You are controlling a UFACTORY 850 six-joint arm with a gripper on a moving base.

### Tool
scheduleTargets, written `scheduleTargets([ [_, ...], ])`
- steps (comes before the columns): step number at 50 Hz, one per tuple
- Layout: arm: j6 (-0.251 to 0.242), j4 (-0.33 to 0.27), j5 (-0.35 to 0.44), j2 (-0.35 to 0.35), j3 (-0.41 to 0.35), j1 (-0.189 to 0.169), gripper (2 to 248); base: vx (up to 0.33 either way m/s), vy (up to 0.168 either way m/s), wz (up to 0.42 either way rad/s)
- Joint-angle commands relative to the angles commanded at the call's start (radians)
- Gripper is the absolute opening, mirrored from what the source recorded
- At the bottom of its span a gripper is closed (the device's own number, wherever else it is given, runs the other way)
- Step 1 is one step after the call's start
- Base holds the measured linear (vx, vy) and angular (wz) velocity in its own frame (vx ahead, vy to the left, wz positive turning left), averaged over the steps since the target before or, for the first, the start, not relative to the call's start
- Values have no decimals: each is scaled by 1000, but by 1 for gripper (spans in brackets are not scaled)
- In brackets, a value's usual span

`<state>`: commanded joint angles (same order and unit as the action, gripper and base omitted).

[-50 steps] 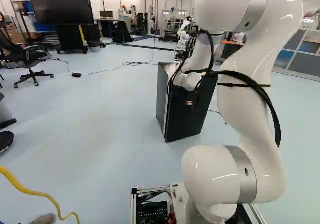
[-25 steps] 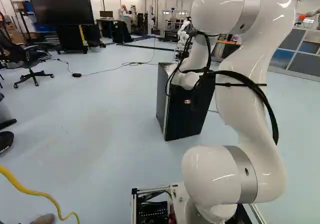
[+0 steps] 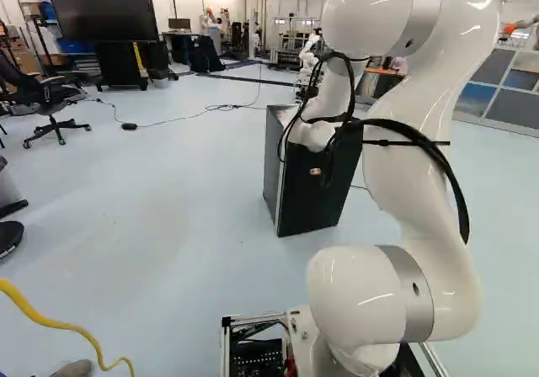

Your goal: Grab a drink from the fridge

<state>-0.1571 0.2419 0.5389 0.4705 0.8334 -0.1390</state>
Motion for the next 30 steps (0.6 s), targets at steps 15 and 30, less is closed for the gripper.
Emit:
scheduleTargets([
  [15,0,0,56,-57,-77,-7,247,0,0,0],
  [30,0,0,171,-119,-155,-10,247,0,0,0],
])
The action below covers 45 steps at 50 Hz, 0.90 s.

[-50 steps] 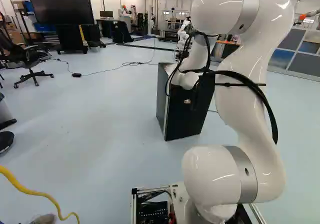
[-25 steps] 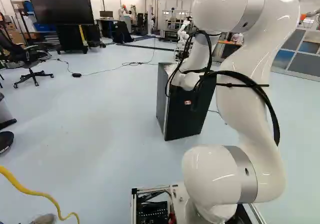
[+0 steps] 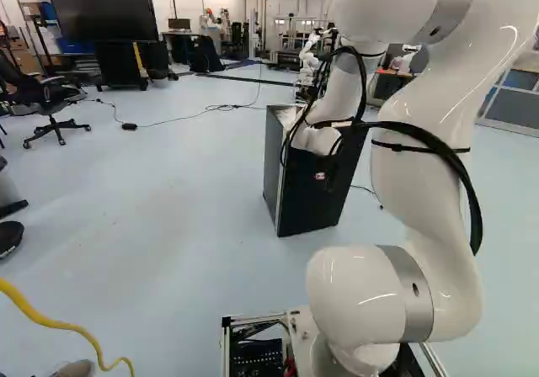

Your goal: Grab a drink from the fridge

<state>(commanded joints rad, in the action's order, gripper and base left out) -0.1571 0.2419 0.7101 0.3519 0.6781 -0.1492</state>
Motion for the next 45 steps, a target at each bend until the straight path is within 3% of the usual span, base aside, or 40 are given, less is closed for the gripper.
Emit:
scheduleTargets([
  [21,0,0,169,-58,-72,28,247,0,0,0],
  [45,0,0,331,2,2,89,247,0,0,0],
])
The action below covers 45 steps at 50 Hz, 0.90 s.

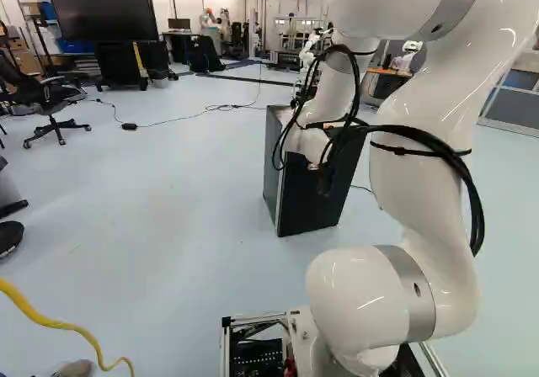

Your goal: Grab a drink from the fridge

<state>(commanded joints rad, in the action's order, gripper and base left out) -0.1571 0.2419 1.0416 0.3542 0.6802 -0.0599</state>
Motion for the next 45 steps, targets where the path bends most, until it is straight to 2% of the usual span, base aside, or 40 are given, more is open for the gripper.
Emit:
scheduleTargets([
  [19,0,0,38,75,95,33,247,0,0,0],
  [45,0,0,38,193,249,28,247,0,0,0],
])
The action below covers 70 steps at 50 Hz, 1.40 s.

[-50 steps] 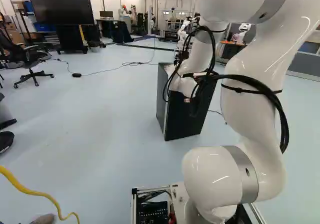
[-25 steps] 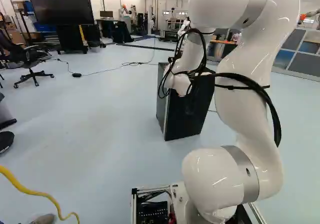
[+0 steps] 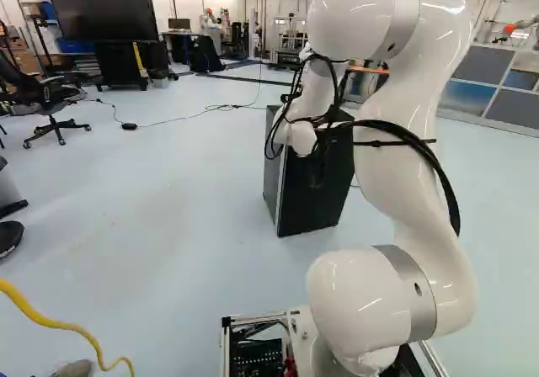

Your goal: Grab a drink from the fridge

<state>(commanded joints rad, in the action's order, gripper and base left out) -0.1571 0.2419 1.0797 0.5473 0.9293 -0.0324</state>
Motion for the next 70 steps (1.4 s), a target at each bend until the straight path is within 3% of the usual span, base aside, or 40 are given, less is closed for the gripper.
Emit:
scheduleTargets([
  [28,0,0,0,131,179,-17,247,0,0,0],
  [40,0,0,0,147,201,-21,239,0,0,0],
  [41,0,0,0,147,201,-22,202,0,0,0],
  [46,0,0,0,148,202,-22,202,0,0,0],
  [47,0,0,0,148,202,-22,164,0,0,0],
  [51,0,0,0,148,202,-22,164,0,0,0],
  [52,0,0,0,148,202,-22,126,0,0,0],
  [56,0,0,0,148,202,-22,126,0,0,0],
  [57,0,0,0,148,202,-22,97,0,0,0],
  [70,0,0,0,137,201,-22,97,0,0,0],
])
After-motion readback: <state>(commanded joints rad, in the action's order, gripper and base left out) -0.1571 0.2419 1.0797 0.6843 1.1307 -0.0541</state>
